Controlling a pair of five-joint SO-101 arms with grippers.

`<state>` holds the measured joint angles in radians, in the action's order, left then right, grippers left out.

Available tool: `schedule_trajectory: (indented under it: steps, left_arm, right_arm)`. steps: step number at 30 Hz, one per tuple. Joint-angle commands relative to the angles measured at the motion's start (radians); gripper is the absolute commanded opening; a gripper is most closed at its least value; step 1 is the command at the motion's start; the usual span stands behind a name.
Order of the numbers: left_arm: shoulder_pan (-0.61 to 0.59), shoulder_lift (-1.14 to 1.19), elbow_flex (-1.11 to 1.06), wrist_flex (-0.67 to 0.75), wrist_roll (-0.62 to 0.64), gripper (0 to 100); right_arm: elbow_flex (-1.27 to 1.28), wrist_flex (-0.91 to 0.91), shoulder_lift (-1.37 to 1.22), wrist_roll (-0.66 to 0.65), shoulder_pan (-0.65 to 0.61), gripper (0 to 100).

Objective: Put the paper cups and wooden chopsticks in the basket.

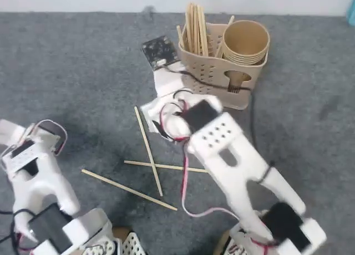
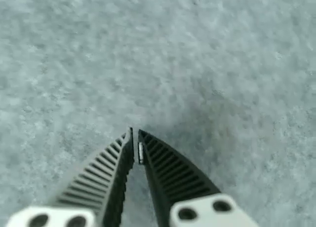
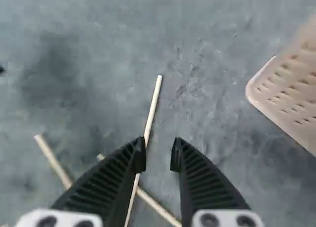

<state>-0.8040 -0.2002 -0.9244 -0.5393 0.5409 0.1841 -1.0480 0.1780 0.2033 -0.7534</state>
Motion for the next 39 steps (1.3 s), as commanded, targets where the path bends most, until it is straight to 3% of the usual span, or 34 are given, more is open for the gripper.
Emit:
schedule_trajectory:
  steps: [1,8,17,22,39]
  left_arm:
    - [-0.023,-0.003,0.044,0.014,-0.002,1]
    - [-0.028,-0.003,0.039,0.046,0.018,1]
    - [-0.017,-0.002,0.038,0.055,0.023,1]
    - [-0.005,-0.002,0.036,0.055,0.023,1]
    - [-0.005,-0.002,0.036,0.054,0.021,1]
  right_arm:
    - [0.020,0.186,-0.090,0.003,-0.005,9.5]
    - [-0.089,0.427,-0.424,0.003,-0.004,9.5]
    - [-0.468,0.340,-0.794,0.003,-0.010,9.5]
    - [-0.577,0.255,-0.857,0.003,-0.010,9.5]
    - [-0.588,0.251,-0.901,0.003,-0.044,9.4]
